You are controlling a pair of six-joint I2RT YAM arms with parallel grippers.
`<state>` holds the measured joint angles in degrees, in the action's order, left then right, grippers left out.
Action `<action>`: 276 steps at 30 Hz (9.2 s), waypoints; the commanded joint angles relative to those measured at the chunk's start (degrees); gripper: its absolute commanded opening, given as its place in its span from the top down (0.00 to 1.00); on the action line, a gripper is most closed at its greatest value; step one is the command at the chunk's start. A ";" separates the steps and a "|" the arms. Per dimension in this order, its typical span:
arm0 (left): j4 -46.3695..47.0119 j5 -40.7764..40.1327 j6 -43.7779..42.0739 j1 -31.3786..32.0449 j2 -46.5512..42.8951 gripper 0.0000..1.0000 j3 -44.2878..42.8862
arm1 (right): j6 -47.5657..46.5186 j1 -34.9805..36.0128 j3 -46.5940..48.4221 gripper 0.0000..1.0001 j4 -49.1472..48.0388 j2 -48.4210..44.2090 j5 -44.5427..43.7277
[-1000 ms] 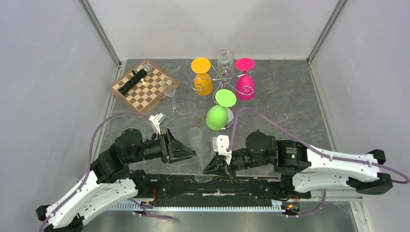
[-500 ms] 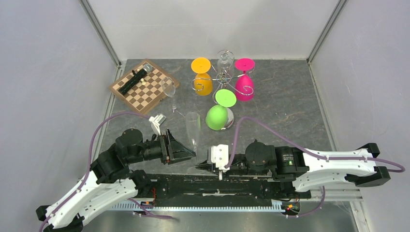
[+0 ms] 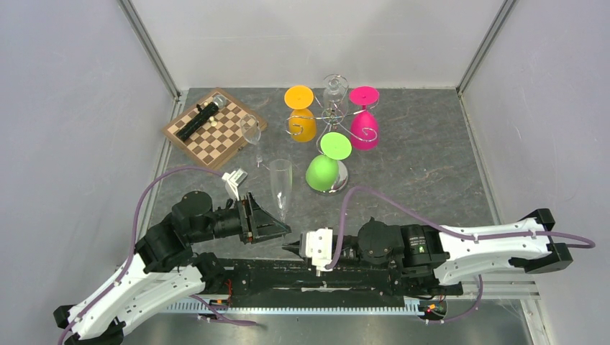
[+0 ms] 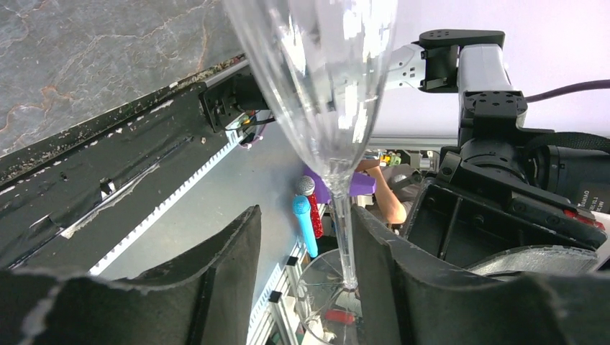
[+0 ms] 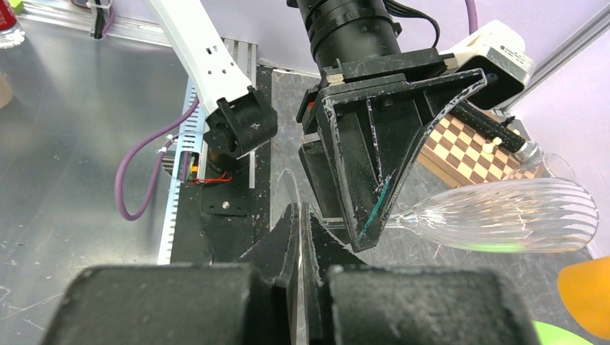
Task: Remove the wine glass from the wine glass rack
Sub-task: Place the wine glass at the center of the board.
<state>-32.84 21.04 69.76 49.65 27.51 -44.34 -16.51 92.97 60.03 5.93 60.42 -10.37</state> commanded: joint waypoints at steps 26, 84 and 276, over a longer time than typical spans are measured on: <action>2.50 1.82 0.36 0.26 0.14 0.98 -1.63 | 1.57 1.17 0.31 0.78 -0.95 -0.32 -1.42; -22.89 24.38 -45.75 0.30 -3.06 0.98 -10.50 | 17.01 -31.94 36.97 0.53 35.21 12.58 50.11; 0.14 -3.20 -37.32 0.27 1.17 0.13 0.71 | 39.20 -94.71 23.78 0.35 27.61 -0.43 40.68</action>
<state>-32.97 20.95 29.54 49.76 28.77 -40.75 18.17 -2.66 86.63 39.18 63.90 23.09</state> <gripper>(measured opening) 0.867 0.645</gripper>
